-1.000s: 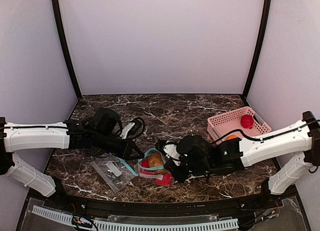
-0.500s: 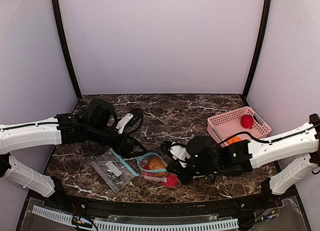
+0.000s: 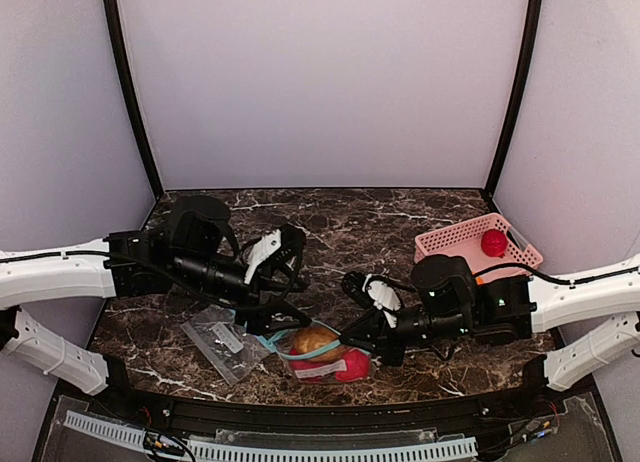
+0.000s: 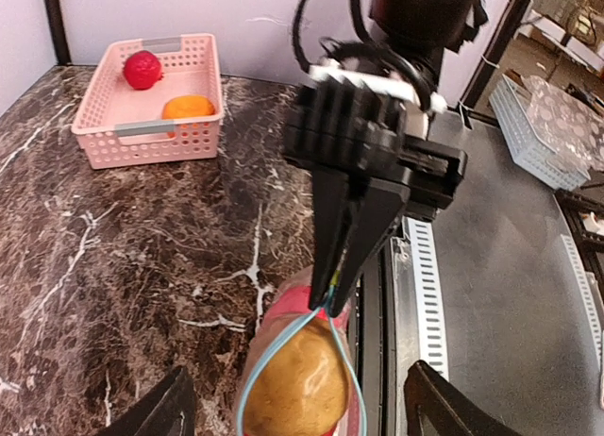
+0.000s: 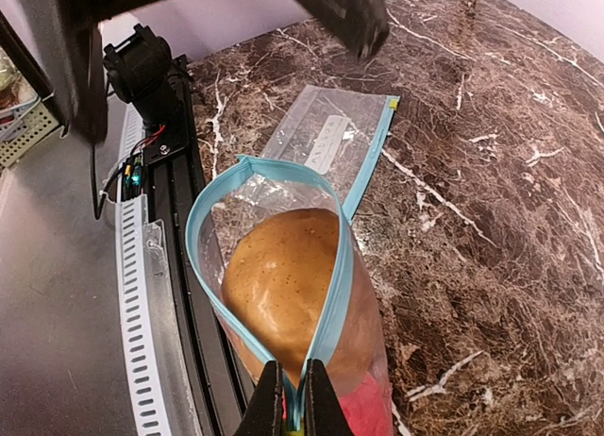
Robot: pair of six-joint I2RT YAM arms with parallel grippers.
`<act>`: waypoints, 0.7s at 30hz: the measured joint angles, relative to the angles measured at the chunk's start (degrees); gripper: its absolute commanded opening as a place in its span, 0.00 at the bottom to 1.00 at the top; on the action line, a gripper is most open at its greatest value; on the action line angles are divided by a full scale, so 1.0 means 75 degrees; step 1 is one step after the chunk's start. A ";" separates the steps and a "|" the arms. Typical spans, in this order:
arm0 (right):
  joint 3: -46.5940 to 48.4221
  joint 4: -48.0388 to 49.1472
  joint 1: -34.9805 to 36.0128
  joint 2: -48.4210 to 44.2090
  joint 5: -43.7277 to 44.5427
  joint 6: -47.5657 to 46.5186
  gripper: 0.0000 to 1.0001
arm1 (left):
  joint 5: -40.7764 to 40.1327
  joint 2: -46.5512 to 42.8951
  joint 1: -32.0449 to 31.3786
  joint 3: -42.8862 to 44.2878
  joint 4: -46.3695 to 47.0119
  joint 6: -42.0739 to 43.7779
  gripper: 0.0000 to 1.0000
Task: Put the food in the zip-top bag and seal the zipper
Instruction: Pass from the left arm to the right, then pass from the right arm to the left
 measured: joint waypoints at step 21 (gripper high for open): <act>-0.0154 0.0204 -0.0271 -0.0015 -0.0632 0.0291 0.00 | -0.1329 0.1606 -0.1259 -0.0032 0.0574 0.0947 0.81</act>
